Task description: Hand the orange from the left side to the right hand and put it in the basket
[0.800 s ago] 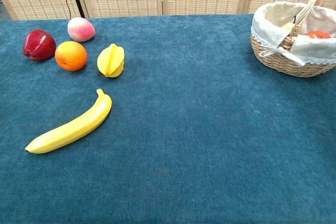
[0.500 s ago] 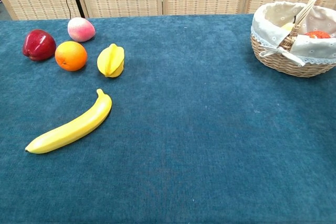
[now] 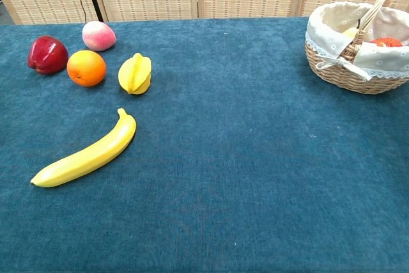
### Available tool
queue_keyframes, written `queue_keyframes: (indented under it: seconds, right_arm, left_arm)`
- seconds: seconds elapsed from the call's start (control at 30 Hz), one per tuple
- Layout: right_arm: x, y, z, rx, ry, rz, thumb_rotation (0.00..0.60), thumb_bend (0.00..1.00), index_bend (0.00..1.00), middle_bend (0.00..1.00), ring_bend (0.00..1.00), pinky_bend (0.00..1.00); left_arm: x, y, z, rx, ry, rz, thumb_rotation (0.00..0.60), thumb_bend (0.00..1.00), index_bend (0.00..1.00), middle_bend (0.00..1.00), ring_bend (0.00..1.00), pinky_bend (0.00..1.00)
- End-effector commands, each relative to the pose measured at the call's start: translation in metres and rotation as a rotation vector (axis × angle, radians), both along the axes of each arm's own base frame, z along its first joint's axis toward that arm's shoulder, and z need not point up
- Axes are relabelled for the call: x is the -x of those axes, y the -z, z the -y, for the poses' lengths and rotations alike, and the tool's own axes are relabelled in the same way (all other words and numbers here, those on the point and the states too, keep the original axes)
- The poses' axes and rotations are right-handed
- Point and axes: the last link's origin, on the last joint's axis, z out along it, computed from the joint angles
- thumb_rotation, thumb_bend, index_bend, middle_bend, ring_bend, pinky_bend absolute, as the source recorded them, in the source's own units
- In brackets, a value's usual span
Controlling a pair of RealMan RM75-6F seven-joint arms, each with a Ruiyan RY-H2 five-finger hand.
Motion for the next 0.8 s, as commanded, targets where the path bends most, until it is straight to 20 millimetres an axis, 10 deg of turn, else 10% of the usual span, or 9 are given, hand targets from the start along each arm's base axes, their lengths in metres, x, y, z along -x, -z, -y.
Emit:
queue_keyframes:
  seconds: [0.03,0.47,0.8]
  right_arm:
    - [0.000,0.000,0.000,0.000,-0.002,0.000,0.600,0.00,0.19,0.09,0.08,0.08]
    - [0.001,-0.002,0.000,0.005,0.002,0.009,0.600,0.00,0.19,0.09,0.08,0.08]
    - [0.003,-0.008,-0.001,0.019,0.007,0.026,0.600,0.00,0.19,0.09,0.08,0.08]
  left_arm:
    - [0.000,0.000,0.000,0.002,0.000,-0.002,0.600,0.00,0.01,0.00,0.00,0.01]
    - [0.016,-0.001,-0.017,-0.012,-0.064,0.016,0.600,0.00,0.01,0.00,0.00,0.01]
    - [0.040,0.004,-0.102,0.004,-0.083,0.059,0.600,0.00,0.01,0.00,0.00,0.01]
